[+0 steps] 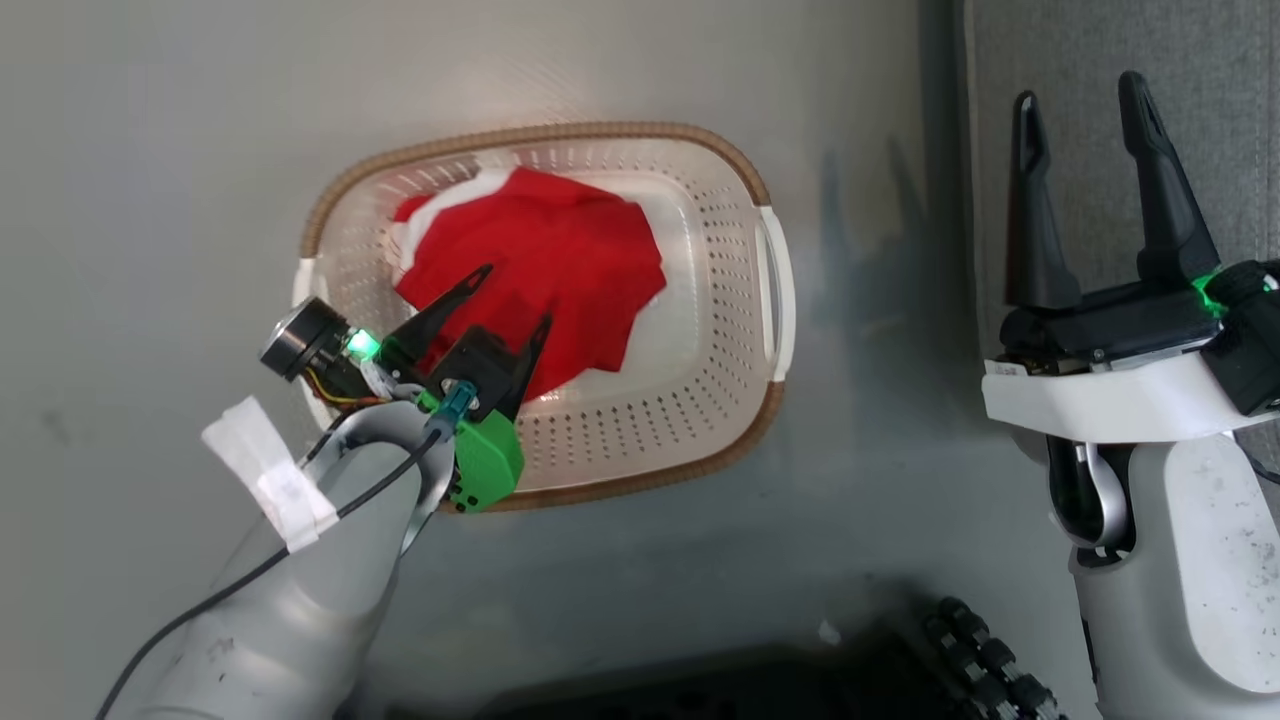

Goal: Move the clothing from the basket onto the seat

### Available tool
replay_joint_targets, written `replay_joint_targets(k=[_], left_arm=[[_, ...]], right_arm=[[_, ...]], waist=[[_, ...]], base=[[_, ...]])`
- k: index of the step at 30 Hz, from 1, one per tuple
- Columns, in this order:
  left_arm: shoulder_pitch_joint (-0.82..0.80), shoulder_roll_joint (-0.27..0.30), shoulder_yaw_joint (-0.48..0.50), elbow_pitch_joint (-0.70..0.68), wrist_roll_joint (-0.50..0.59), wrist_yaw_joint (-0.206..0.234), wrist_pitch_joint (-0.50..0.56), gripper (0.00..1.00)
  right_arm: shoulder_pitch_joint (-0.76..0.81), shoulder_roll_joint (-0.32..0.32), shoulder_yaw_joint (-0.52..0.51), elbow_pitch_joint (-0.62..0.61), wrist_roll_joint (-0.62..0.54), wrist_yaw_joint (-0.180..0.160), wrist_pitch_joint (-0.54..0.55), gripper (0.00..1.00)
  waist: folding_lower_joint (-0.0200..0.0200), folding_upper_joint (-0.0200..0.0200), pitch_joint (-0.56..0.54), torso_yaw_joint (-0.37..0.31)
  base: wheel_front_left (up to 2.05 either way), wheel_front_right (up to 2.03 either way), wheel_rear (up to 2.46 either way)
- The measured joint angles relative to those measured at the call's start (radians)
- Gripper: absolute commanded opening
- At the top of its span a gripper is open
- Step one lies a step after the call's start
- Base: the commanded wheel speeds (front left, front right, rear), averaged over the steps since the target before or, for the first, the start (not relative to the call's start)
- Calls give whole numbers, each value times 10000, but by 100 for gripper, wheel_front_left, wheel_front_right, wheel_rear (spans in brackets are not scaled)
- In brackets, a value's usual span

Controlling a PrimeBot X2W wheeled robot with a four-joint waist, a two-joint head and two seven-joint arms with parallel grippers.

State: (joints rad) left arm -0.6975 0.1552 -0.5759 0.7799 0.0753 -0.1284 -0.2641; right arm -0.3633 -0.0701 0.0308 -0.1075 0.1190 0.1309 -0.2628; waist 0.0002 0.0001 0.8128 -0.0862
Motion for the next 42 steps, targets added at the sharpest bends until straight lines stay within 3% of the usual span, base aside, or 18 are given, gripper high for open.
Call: replay_joint_targets(k=[15, 20, 25, 32, 33, 34, 35, 42], left_arm=[[-2548, -353, -1246, 2485, 176, 98, 0, 100], [-3318, -384, -1340, 3586, 468, 863, 40, 100], [-3812, -573, -1358, 4322, 431, 1212, 79, 100], [-3954, -754, -1553, 4826, 385, 984, 360, 100], [-3955, -755, -1569, 4859, 328, 861, 397, 61], [-3955, -763, -1542, 4876, 244, 723, 387, 11], [-3955, -777, -1499, 4888, 92, 633, 385, 0], [-4062, -792, -1323, 4884, -278, 564, 146, 0]], right_arm=[[-950, 6, 644, -1066, -330, 0, 0, 100], [-1156, -40, 731, -1511, -349, 0, 0, 100], [-1153, -151, 686, -1716, -412, 0, 0, 100], [-1077, -153, 662, -1896, -453, 0, 0, 100], [-1052, -155, 662, -1906, -456, 0, 0, 100], [-1018, -155, 660, -1916, -485, 0, 0, 100], [-990, -155, 662, -1921, -504, 0, 0, 100], [-1030, -151, 686, -1879, -518, 0, 0, 100]], waist=[[0, 0, 2262, -573], [-1, 0, 2879, -613], [-1, 0, 3318, -614], [-2, -1, 3430, -713], [-2, 0, 3426, -717], [-2, 0, 3422, -717], [-2, 0, 3419, -716], [-2, -1, 3392, -710]], base=[[0, 0, 0], [0, 0, 0], [0, 0, 0], [0, 0, 0], [0, 0, 0], [0, 0, 0], [0, 0, 0], [0, 0, 0]])
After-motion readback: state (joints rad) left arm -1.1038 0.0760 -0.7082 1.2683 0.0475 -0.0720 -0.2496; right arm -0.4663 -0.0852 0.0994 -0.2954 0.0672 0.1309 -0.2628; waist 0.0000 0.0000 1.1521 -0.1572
